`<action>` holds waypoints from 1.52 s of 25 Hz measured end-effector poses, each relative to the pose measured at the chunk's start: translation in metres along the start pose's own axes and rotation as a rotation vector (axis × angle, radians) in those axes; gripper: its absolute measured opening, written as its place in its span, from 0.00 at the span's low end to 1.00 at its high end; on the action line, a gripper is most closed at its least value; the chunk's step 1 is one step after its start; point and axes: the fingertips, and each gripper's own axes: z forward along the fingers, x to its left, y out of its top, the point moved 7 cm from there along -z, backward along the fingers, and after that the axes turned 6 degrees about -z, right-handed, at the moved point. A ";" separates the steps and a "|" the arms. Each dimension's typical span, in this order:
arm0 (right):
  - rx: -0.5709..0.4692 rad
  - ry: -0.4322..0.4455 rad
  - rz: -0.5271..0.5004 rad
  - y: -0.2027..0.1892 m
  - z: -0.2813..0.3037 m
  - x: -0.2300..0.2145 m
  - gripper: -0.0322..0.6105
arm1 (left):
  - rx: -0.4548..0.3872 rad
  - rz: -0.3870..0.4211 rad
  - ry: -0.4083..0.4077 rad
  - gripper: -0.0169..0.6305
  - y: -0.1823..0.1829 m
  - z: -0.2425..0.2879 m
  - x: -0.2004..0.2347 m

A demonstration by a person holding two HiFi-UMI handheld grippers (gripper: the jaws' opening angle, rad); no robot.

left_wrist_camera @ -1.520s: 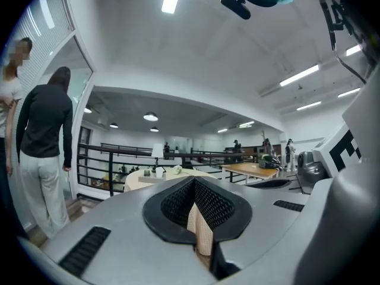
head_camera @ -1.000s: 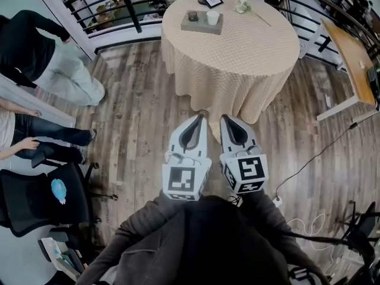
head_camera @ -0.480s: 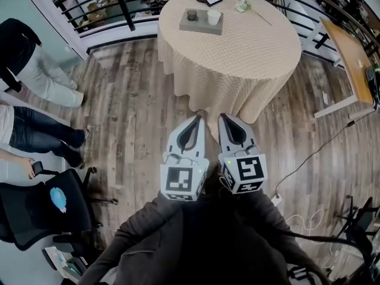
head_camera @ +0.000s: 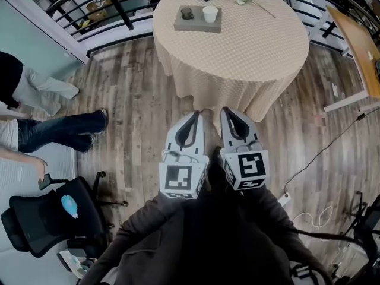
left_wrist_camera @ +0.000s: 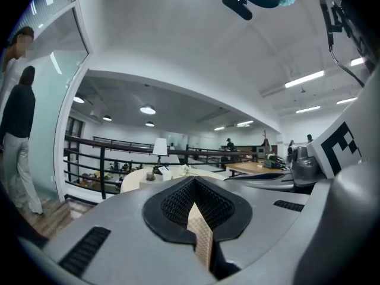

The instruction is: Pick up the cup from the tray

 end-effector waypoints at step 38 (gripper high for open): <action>-0.023 0.077 0.038 0.009 0.174 -0.112 0.06 | 0.032 0.037 0.071 0.03 0.023 0.179 0.051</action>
